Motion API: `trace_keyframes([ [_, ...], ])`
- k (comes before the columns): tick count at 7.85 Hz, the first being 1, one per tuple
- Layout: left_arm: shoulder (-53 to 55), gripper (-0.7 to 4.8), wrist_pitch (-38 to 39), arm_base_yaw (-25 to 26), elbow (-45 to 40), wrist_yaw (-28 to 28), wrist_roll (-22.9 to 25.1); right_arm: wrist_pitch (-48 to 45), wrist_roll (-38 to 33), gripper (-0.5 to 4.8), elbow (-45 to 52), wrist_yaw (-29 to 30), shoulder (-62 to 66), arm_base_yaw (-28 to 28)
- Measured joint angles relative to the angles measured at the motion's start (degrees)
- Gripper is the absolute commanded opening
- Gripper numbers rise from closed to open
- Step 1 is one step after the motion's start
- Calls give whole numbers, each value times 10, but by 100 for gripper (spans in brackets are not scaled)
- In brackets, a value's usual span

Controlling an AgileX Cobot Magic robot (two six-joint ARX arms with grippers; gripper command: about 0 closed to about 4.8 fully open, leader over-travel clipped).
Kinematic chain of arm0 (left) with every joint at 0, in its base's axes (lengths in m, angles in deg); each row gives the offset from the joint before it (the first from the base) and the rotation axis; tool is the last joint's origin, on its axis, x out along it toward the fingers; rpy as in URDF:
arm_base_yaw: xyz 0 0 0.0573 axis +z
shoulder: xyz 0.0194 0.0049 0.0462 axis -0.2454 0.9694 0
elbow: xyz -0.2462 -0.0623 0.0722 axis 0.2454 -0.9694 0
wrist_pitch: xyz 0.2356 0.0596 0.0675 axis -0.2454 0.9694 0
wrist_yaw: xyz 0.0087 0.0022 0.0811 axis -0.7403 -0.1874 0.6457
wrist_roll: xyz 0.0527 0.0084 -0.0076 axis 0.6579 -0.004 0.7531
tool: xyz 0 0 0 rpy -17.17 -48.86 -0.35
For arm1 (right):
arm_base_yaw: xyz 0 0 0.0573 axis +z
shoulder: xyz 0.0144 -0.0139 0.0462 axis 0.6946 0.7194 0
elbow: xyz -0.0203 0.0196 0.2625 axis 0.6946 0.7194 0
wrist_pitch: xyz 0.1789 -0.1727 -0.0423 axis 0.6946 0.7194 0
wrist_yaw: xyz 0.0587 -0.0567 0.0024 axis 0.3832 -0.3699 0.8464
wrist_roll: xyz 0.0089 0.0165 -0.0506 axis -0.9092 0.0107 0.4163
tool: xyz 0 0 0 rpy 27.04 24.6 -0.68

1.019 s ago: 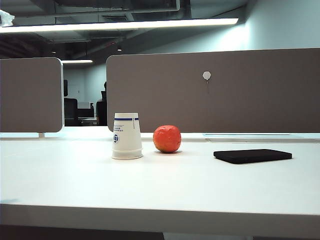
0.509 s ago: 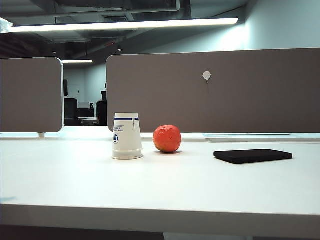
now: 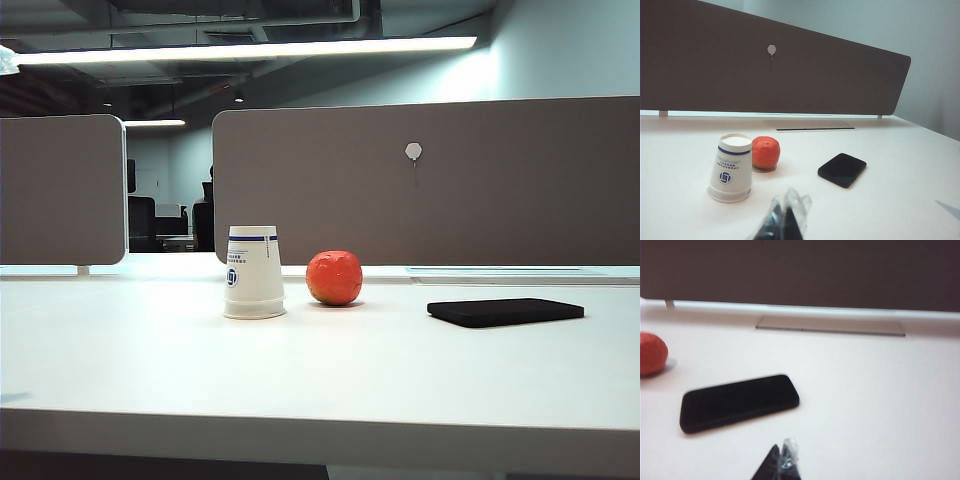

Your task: Carefully pick up the cup on the right and stack it on top of the cup on the left.

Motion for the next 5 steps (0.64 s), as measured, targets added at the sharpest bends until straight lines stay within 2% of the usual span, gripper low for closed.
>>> trace_keyframes([
  [1, 0, -5, 0, 0, 0, 0, 0, 0, 2, -6, 0, 0, -8, 0],
  [2, 0, -5, 9, 0, 0, 0, 0, 98, 17, -6, -1, -16, -145, 0],
  [5, 0, -5, 13, 0, 0, 0, 0, 170, 17, -6, 0, -16, -199, 0],
])
